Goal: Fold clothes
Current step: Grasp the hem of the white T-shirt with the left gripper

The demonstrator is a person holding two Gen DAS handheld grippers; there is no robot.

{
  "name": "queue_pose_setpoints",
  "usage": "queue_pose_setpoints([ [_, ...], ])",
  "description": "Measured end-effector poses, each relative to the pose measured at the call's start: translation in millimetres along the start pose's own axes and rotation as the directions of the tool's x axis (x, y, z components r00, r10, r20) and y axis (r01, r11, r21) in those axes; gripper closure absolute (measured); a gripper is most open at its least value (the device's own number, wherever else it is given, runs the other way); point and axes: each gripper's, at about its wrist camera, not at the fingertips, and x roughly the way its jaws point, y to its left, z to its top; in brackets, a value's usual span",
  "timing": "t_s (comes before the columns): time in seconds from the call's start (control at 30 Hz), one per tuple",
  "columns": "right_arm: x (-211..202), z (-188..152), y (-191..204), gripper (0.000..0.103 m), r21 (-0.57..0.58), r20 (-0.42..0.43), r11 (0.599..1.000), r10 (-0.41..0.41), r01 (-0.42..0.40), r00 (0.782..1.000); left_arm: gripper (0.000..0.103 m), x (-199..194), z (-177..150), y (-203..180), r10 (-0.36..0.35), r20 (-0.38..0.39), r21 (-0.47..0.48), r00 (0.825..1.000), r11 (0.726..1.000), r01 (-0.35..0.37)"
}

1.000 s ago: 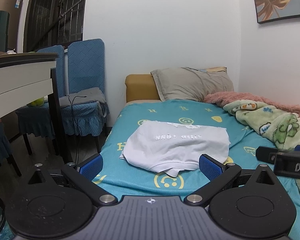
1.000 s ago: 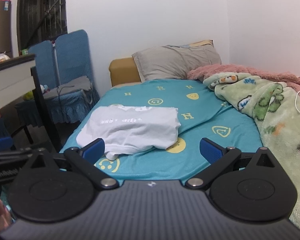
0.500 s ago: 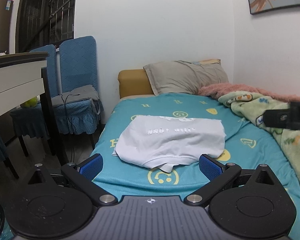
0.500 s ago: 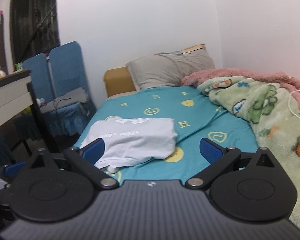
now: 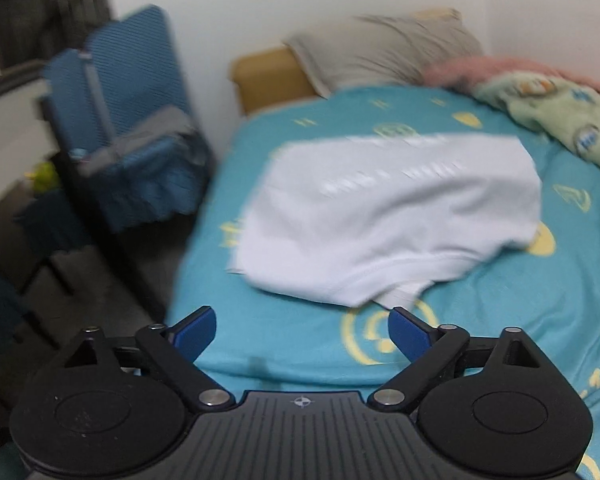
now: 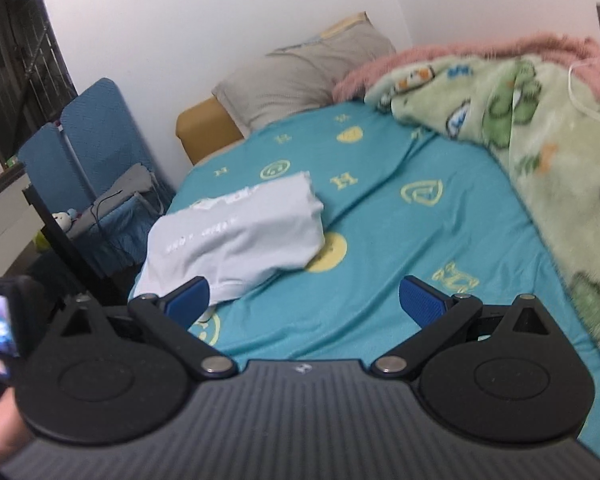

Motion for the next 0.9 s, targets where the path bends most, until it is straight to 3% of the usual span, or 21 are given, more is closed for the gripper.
queue_pose_setpoints([
  [0.13, 15.4, -0.2, -8.8, 0.000, 0.050, 0.004, 0.999, -0.014, 0.014, 1.000, 0.019, 35.4, -1.5, -12.3, -0.031, -0.043, 0.060, 0.999, 0.998, 0.033],
  [0.23, 30.6, -0.7, -13.3, 0.000, 0.066, 0.002, 0.997, -0.033, 0.033, 0.999, 0.023, 44.2, -6.2, -27.5, -0.012, -0.015, 0.123, 1.000, 0.992, 0.014],
  [0.3, 41.5, -1.9, -15.6, 0.000, 0.076, -0.007, 0.996, -0.038, 0.039, 0.999, 0.027, 48.7, -6.8, -30.4, 0.045, 0.031, 0.157, 0.998, 0.986, -0.050],
  [0.47, 62.0, -8.6, -16.3, 0.000, 0.074, -0.055, 0.997, -0.025, 0.029, 0.998, 0.059, 70.9, -6.1, -14.7, 0.142, 0.035, 0.134, 0.989, 0.980, -0.146],
  [0.57, 63.9, -10.1, -15.8, 0.000, 0.073, -0.059, 0.997, -0.024, 0.028, 0.998, 0.078, 62.6, -4.4, -6.6, 0.128, 0.073, 0.082, 0.989, 0.988, -0.134],
  [0.6, 62.1, -10.1, -14.8, 0.000, 0.070, -0.051, 0.997, -0.021, 0.025, 0.998, 0.090, 58.9, -3.8, -4.0, 0.121, 0.087, 0.063, 0.989, 0.990, -0.127],
  [0.63, 60.2, -10.1, -13.8, 0.000, 0.066, -0.044, 0.998, -0.019, 0.021, 0.999, 0.093, 55.3, -3.2, -1.4, 0.115, 0.101, 0.044, 0.988, 0.992, -0.120],
  [0.77, 44.0, -7.6, -4.7, 0.000, 0.013, 0.051, 1.000, -0.026, 0.026, 0.998, 0.096, 22.8, 7.6, 1.7, 0.078, 0.188, -0.031, 0.979, 0.997, -0.074],
  [0.9, 32.6, -2.6, -0.4, 0.000, -0.018, 0.123, 0.999, -0.033, 0.036, 0.992, 0.097, -27.5, 25.0, 8.1, 0.034, 0.283, -0.115, 0.958, 0.993, -0.001],
])
